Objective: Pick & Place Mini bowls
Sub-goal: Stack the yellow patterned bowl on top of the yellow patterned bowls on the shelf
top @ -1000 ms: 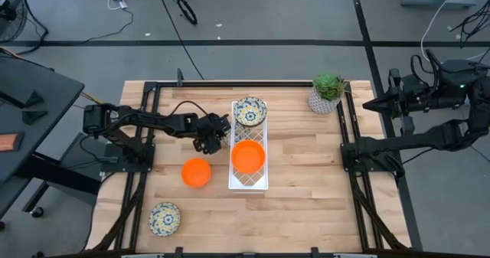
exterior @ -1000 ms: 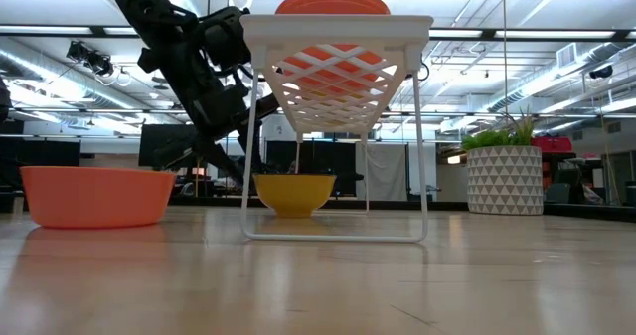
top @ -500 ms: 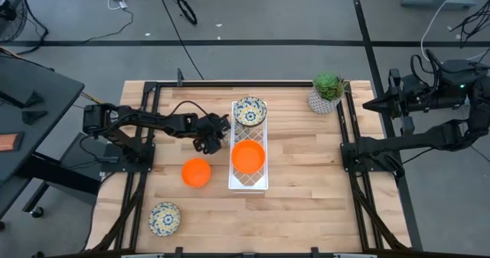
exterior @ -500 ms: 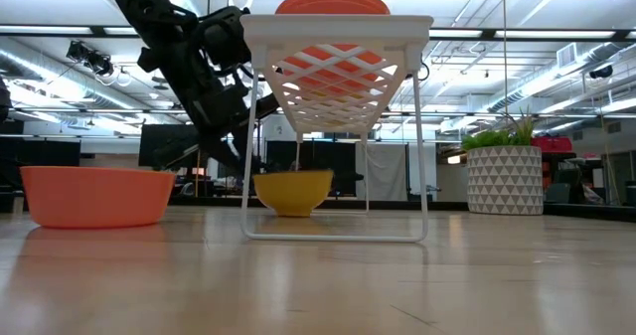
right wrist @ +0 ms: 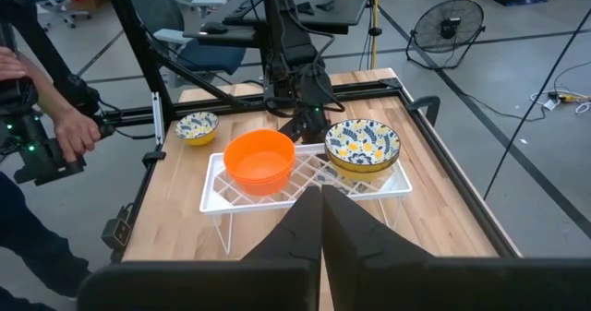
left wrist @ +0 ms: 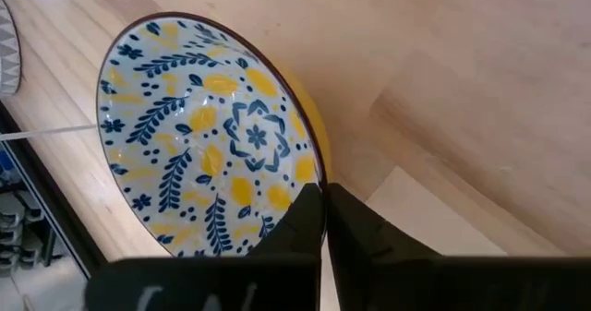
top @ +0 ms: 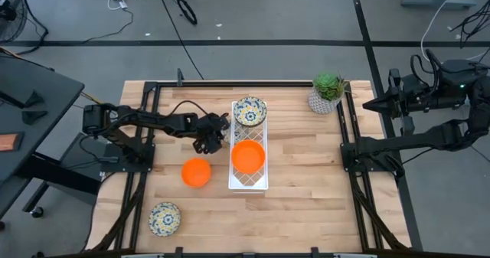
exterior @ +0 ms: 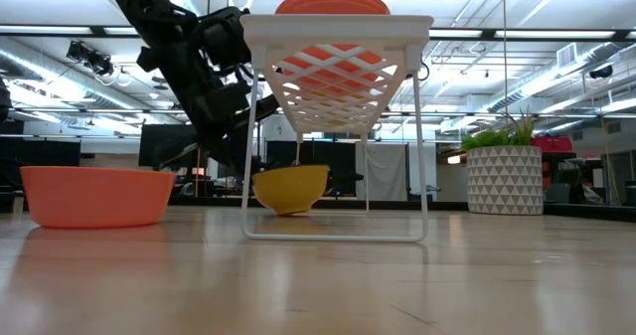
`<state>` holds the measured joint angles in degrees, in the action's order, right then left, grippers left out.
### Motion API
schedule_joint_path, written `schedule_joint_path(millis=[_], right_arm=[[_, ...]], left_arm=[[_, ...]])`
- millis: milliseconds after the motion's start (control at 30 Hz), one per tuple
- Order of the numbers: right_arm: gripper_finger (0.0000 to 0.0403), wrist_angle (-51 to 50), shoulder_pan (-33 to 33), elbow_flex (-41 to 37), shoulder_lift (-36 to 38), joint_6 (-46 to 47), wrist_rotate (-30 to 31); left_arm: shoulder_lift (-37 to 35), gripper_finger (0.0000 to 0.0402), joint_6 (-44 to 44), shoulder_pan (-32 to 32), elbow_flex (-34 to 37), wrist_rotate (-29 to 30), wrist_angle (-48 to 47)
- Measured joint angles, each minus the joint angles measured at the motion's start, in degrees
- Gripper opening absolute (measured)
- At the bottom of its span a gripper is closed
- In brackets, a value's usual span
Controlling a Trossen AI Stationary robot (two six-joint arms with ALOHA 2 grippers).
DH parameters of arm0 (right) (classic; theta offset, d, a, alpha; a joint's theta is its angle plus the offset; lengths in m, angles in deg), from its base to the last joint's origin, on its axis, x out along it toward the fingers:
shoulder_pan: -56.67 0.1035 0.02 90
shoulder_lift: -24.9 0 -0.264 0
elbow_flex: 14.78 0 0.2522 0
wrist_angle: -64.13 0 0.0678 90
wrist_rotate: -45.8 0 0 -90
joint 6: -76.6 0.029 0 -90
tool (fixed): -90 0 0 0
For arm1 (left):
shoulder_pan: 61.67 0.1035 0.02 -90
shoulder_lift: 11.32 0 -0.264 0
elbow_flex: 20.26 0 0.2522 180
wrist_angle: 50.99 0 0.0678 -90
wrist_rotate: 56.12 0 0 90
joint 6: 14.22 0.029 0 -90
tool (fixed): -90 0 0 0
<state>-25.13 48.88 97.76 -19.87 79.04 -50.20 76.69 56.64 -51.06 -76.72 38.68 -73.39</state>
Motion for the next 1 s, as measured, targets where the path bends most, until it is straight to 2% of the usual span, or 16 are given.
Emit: schedule_joint_path(millis=[267, 1000], right_arm=[[0.0011, 0.0, 0.0, 0.0, 0.0, 0.0, -0.01], [0.0011, -0.01, 0.0, 0.0, 0.0, 0.0, -0.01]], left_arm=[[-0.11, 0.0005, -1.26, -1.67, -0.04, 3.02, -2.84], [-11.6, 0.0004, -9.2, -2.6, 0.17, 10.25, -19.66]])
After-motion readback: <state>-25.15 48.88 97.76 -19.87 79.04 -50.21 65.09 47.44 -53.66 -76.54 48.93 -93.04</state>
